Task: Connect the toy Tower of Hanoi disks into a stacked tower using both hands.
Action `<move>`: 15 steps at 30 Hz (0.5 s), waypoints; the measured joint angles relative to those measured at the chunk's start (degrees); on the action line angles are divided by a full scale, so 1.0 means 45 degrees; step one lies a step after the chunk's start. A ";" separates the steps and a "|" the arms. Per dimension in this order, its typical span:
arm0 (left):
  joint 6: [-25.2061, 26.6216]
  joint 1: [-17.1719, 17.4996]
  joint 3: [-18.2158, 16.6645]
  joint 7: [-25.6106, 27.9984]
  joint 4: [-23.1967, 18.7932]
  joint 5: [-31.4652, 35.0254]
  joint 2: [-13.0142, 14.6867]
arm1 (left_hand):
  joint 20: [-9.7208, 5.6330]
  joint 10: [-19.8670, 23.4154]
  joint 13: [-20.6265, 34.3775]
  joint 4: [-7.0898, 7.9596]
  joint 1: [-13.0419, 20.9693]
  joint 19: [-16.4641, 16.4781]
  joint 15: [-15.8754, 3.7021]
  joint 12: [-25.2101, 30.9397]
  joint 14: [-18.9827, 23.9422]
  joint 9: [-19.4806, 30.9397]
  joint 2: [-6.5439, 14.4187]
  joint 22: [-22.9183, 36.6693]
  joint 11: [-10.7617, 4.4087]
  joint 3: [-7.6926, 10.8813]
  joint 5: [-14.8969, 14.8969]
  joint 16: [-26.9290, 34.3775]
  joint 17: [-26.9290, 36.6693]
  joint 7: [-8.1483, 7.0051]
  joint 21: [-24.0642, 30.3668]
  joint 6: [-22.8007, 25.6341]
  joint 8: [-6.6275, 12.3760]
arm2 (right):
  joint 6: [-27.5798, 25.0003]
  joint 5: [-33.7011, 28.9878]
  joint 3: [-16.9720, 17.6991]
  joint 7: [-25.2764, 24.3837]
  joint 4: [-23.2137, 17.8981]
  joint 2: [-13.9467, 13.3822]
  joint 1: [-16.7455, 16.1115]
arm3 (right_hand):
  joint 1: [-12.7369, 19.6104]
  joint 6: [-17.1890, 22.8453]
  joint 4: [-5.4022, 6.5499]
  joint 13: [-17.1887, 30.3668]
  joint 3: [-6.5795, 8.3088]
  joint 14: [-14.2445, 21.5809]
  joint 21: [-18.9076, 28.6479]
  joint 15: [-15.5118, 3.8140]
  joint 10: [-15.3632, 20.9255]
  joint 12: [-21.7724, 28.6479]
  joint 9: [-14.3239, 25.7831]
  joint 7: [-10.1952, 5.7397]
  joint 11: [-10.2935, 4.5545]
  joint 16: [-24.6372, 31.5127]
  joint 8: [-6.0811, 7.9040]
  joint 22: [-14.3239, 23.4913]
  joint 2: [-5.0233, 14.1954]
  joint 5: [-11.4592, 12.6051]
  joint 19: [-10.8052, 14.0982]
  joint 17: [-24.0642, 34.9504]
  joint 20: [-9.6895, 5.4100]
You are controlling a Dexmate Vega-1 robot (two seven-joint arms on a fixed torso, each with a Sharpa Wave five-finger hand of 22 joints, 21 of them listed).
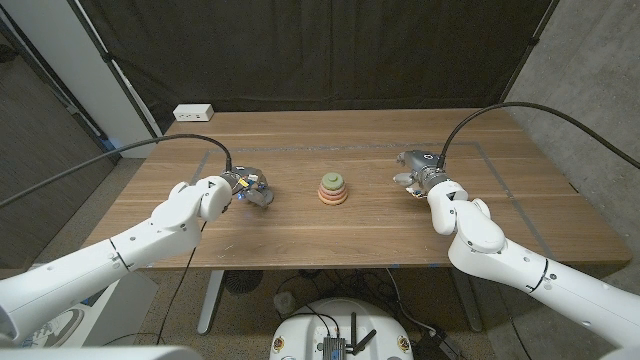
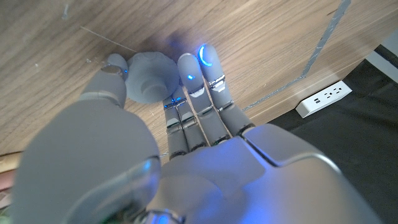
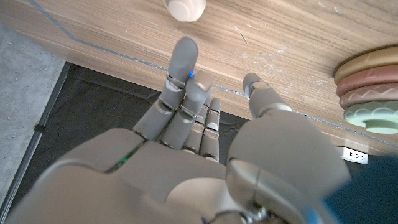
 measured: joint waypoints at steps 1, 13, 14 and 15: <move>0.0019 0.0021 -0.0006 0.0002 -0.0020 -0.0009 0.0006 | 0.0000 0.0031 0.0010 0.0000 0.0109 0.0000 0.0000 0.0003 0.0000 0.0011 -0.0019 0.0000 0.0031 0.0000 0.0008 0.0000 0.0000 0.0002 0.0000 0.0044 0.0003 | 0.0002 0.0004 0.0000 -0.0003 0.0002 0.0000 -0.0002 | 0.0000 0.0000 0.0000 0.0000 0.0000 0.0000 0.0000 0.0000 0.0000 0.0000 0.0000 0.0000 0.0000 0.0000 0.0000 0.0000 0.0000 0.0000 0.0000 0.0000 0.0000; 0.0289 0.0431 -0.0234 0.0520 -0.0292 -0.0406 0.0083 | -0.0002 0.0172 0.0138 -0.0015 0.0429 0.0134 -0.0049 0.0101 0.0187 0.0071 0.0094 -0.0001 0.0152 0.0123 0.0115 0.0096 0.0001 -0.0020 0.0049 0.0374 0.0036 | 0.0035 0.0052 -0.0045 -0.0070 0.0019 -0.0021 -0.0022 | -0.0001 0.0044 0.0054 -0.0001 0.0054 0.0001 0.0000 0.0000 0.0000 0.0000 0.0001 0.0045 0.0000 0.0001 0.0000 0.0001 0.0001 0.0047 -0.0047 -0.0013 -0.0047; 0.0302 0.0431 -0.0234 0.0554 -0.0292 -0.0436 0.0083 | -0.0002 0.0172 0.0143 -0.0015 0.0457 0.0134 -0.0069 0.0101 0.0207 0.0070 0.0107 -0.0001 0.0152 0.0123 0.0115 0.0096 0.0001 -0.0017 0.0049 0.0378 0.0063 | 0.0035 0.0052 -0.0050 -0.0070 0.0019 -0.0024 -0.0021 | -0.0002 0.0044 0.0054 -0.0001 0.0054 0.0001 0.0000 0.0000 0.0000 0.0000 0.0001 0.0045 0.0000 0.0001 0.0000 0.0000 0.0002 0.0047 -0.0047 -0.0025 -0.0047; 0.0310 0.0453 -0.0249 0.0586 -0.0309 -0.0468 0.0091 | -0.0002 0.0172 0.0152 -0.0015 0.0512 0.0134 -0.0069 0.0101 0.0207 0.0071 0.0109 -0.0001 0.0152 0.0123 0.0115 0.0096 0.0001 -0.0016 0.0079 0.0380 0.0097 | 0.0034 0.0052 -0.0057 -0.0070 0.0018 -0.0025 -0.0017 | -0.0006 0.0044 0.0054 -0.0001 0.0054 0.0001 0.0000 0.0000 0.0000 0.0000 0.0001 0.0045 -0.0001 0.0001 0.0000 0.0001 0.0005 0.0047 -0.0047 -0.0032 -0.0047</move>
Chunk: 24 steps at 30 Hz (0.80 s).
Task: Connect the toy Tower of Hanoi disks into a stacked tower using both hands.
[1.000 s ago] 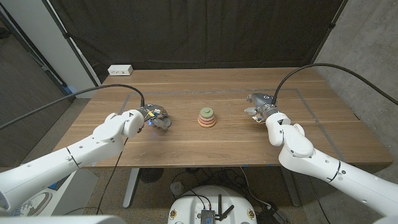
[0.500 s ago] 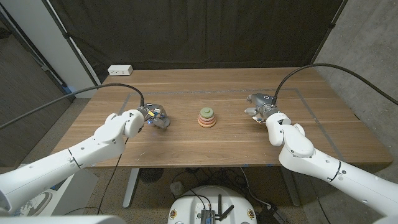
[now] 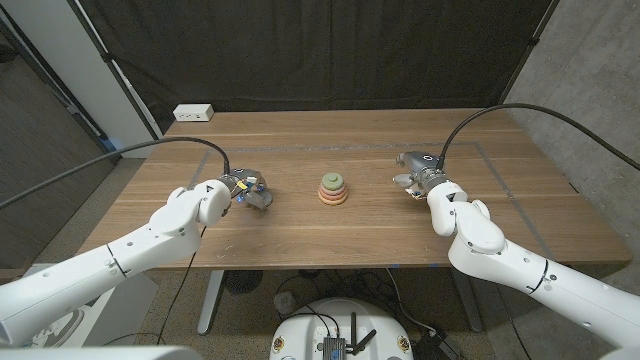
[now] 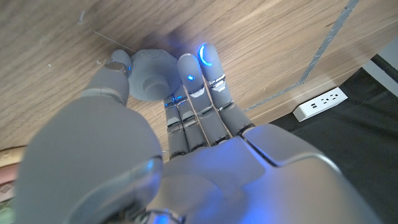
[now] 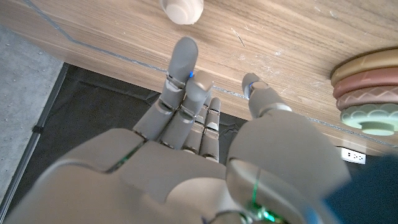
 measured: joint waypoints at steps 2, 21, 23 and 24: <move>0.0024 0.0036 -0.0032 0.0062 -0.0033 -0.0064 0.0016 | 0.0000 0.0049 0.0001 0.0019 0.0052 0.0000 0.0000 0.0000 -0.0001 -0.0001 0.0050 0.0000 0.0049 0.0019 0.0000 0.0059 0.0000 -0.0002 0.0015 0.0068 0.0001 | 0.0000 -0.0004 -0.0008 0.0000 -0.0006 -0.0001 0.0006 | -0.0053 0.0000 0.0000 0.0000 0.0000 0.0000 0.0000 0.0000 0.0000 0.0000 0.0000 0.0000 0.0000 -0.0012 0.0000 0.0000 0.0053 0.0000 0.0000 -0.0004 0.0000; 0.0276 0.0048 -0.0306 0.0215 -0.0418 -0.0650 0.0284 | 0.0000 0.0165 0.0189 -0.0001 0.0537 -0.0001 -0.0024 -0.0053 0.0068 0.0132 0.0035 0.0060 0.0154 0.0104 0.0097 0.0098 0.0001 -0.0013 0.0061 0.0236 -0.0002 | -0.0092 -0.0092 -0.0014 0.0000 -0.0063 0.0024 0.0049 | -0.0062 0.0000 0.0000 0.0060 0.0000 0.0001 0.0000 0.0000 0.0000 0.0000 0.0001 0.0000 0.0000 -0.0050 0.0000 0.0001 0.0062 0.0048 -0.0090 0.0020 0.0092; 0.0304 0.0049 -0.0353 0.0246 -0.0466 -0.0707 0.0330 | 0.0000 0.0188 0.0192 -0.0001 0.0568 -0.0001 -0.0024 -0.0055 0.0068 0.0132 0.0035 0.0059 0.0176 0.0103 0.0099 0.0098 -0.0046 -0.0013 0.0061 0.0236 -0.0002 | -0.0102 -0.0099 -0.0014 0.0000 -0.0063 0.0031 0.0053 | -0.0062 0.0000 -0.0001 0.0060 -0.0001 0.0001 0.0000 0.0000 0.0000 0.0000 0.0001 0.0000 0.0000 -0.0050 0.0000 0.0001 0.0062 0.0097 -0.0090 0.0003 0.0092; 0.0311 0.0048 -0.0365 0.0266 -0.0479 -0.0724 0.0340 | 0.0000 0.0200 0.0206 -0.0001 0.0568 -0.0001 -0.0024 -0.0050 0.0068 0.0132 0.0035 0.0060 0.0188 0.0103 0.0100 0.0098 -0.0051 -0.0028 0.0061 0.0252 -0.0002 | -0.0104 -0.0100 -0.0015 0.0000 -0.0063 0.0033 0.0055 | -0.0062 0.0000 -0.0001 0.0060 0.0000 0.0001 0.0000 0.0000 0.0000 0.0000 0.0001 0.0000 0.0000 -0.0050 0.0000 0.0001 0.0062 0.0097 -0.0090 -0.0002 0.0092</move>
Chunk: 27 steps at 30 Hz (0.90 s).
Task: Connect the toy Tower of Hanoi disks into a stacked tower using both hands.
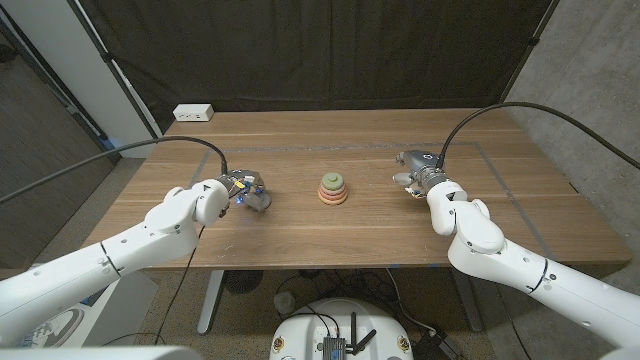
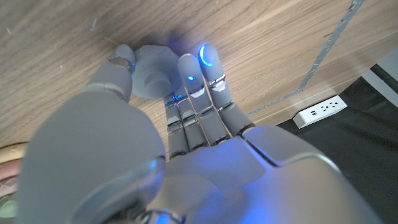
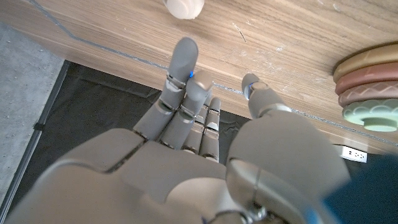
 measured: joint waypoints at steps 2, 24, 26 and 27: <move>0.0031 0.0000 -0.0063 0.0044 -0.0074 -0.0069 0.0056 | 0.0000 0.0010 0.0016 0.0000 0.0000 0.0000 0.0000 0.0039 0.0000 0.0000 0.0000 0.0000 0.0008 0.0000 0.0001 0.0000 0.0018 -0.0037 -0.0001 0.0045 -0.0001 | -0.0016 -0.0010 -0.0001 0.0000 -0.0001 0.0009 0.0009 | 0.0000 0.0000 0.0000 0.0000 0.0000 -0.0048 0.0000 0.0048 0.0000 0.0000 0.0000 -0.0001 0.0000 0.0000 0.0000 0.0000 0.0000 0.0000 0.0000 -0.0002 0.0000; 0.0346 -0.0104 -0.0403 0.0051 -0.0721 -0.0523 0.0578 | 0.0000 0.0195 0.0168 -0.0053 0.0149 -0.0001 0.0001 0.0036 -0.0002 0.0045 -0.0148 -0.0003 0.0100 0.0054 0.0046 0.0000 -0.0010 0.0111 0.0053 0.0263 -0.0097 | -0.0161 -0.0116 -0.0087 0.0092 -0.0070 0.0040 0.0026 | 0.0000 0.0000 0.0000 -0.0002 0.0000 -0.0069 0.0000 0.0069 0.0000 0.0000 0.0001 -0.0001 0.0000 -0.0054 0.0000 0.0001 -0.0001 0.0049 0.0001 -0.0003 0.0000; 0.0363 -0.0132 -0.0465 0.0029 -0.0902 -0.0522 0.0684 | 0.0000 0.0194 0.0169 -0.0053 0.0149 -0.0001 0.0001 0.0033 -0.0002 0.0045 -0.0147 -0.0003 0.0100 0.0054 0.0046 0.0000 0.0004 0.0111 0.0053 0.0263 -0.0098 | -0.0173 -0.0116 -0.0086 0.0091 -0.0080 0.0040 0.0013 | 0.0000 0.0000 0.0000 -0.0003 0.0000 -0.0069 0.0000 0.0069 -0.0001 0.0000 0.0001 0.0000 0.0001 -0.0054 0.0000 0.0001 -0.0001 0.0049 0.0001 -0.0002 0.0000; 0.0367 -0.0132 -0.0512 0.0019 -0.0967 -0.0540 0.0725 | 0.0000 0.0201 0.0169 -0.0053 0.0149 -0.0001 0.0001 0.0029 -0.0002 0.0045 -0.0146 -0.0003 0.0107 0.0054 0.0046 0.0000 0.0000 0.0111 0.0053 0.0262 -0.0099 | -0.0175 -0.0115 -0.0085 0.0091 -0.0083 0.0039 0.0004 | 0.0000 0.0000 0.0000 -0.0003 0.0000 -0.0069 0.0000 0.0069 -0.0001 0.0000 0.0001 -0.0001 0.0001 -0.0054 -0.0002 0.0001 0.0000 0.0049 0.0001 -0.0002 0.0000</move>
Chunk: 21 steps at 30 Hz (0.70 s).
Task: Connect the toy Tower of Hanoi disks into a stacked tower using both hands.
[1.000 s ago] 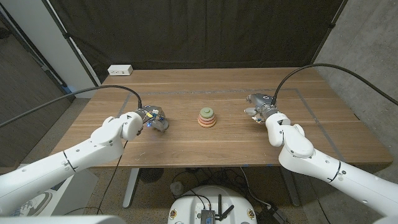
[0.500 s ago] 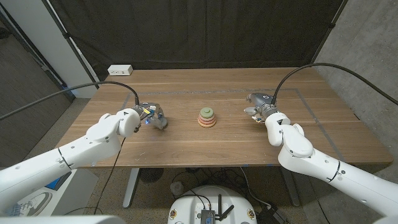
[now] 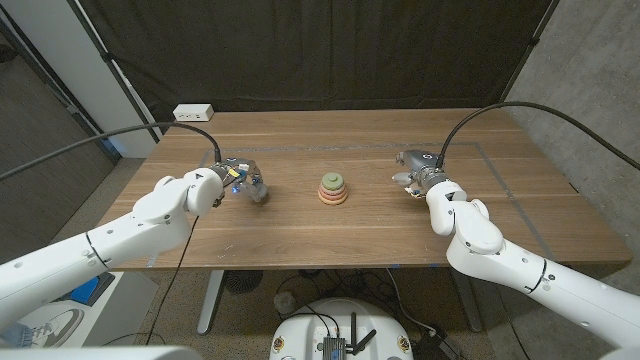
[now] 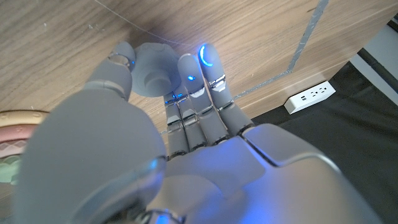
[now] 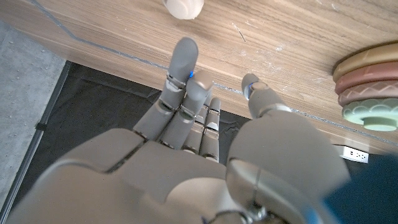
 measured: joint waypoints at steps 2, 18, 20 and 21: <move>0.0016 0.0000 -0.0064 -0.0008 -0.0072 -0.0055 0.0052 | 0.0000 0.0029 0.0000 0.0000 -0.0001 0.0000 0.0000 -0.0003 0.0000 -0.0001 0.0001 0.0000 0.0029 0.0000 0.0000 0.0000 -0.0010 0.0001 0.0000 0.0000 0.0000 | 0.0000 -0.0001 0.0005 -0.0002 -0.0007 -0.0003 -0.0008 | 0.0000 0.0000 0.0000 0.0000 0.0000 0.0000 0.0000 0.0000 0.0001 0.0000 0.0000 0.0000 -0.0001 0.0000 -0.0096 0.0000 0.0000 0.0000 0.0000 0.0000 0.0000; 0.0272 -0.0175 -0.0306 -0.0441 -0.0708 -0.0163 0.0371 | 0.0000 0.0087 0.0077 0.0001 -0.0036 0.0000 0.0000 -0.0129 -0.0001 -0.0016 0.0036 0.0064 0.0085 -0.0001 0.0051 0.0000 -0.0009 0.0052 -0.0001 0.0031 -0.0053 | 0.0000 0.0202 0.0106 -0.0190 -0.0014 -0.0014 -0.0115 | 0.0000 0.0000 0.0000 -0.0002 0.0000 0.0001 0.0000 -0.0001 0.0000 0.0000 0.0001 0.0000 0.0000 0.0000 -0.0096 0.0000 0.0000 0.0000 0.0000 0.0001 -0.0001; 0.0291 -0.0204 -0.0341 -0.0491 -0.0775 -0.0169 0.0400 | 0.0000 0.0087 0.0087 0.0001 -0.0039 0.0000 0.0000 -0.0147 -0.0001 -0.0015 0.0039 0.0066 0.0085 -0.0001 0.0051 0.0000 0.0007 0.0052 -0.0002 0.0030 -0.0090 | 0.0000 0.0227 0.0119 -0.0216 -0.0014 -0.0018 -0.0128 | 0.0000 0.0000 0.0000 -0.0002 0.0000 0.0001 0.0000 -0.0001 0.0000 0.0000 0.0000 0.0000 0.0000 0.0000 -0.0096 0.0000 0.0000 0.0000 0.0000 0.0001 -0.0001; 0.0303 -0.0211 -0.0356 -0.0518 -0.0796 -0.0185 0.0408 | 0.0000 0.0087 0.0089 0.0001 -0.0044 0.0000 0.0000 -0.0150 -0.0001 -0.0015 0.0044 0.0066 0.0085 -0.0001 0.0051 0.0000 0.0017 0.0053 -0.0002 0.0030 -0.0091 | 0.0000 0.0238 0.0123 -0.0224 -0.0014 -0.0020 -0.0133 | 0.0000 0.0000 0.0000 -0.0002 0.0000 0.0000 0.0000 -0.0001 0.0000 0.0000 0.0000 0.0000 0.0000 0.0000 -0.0096 0.0000 0.0000 0.0000 0.0001 0.0002 0.0000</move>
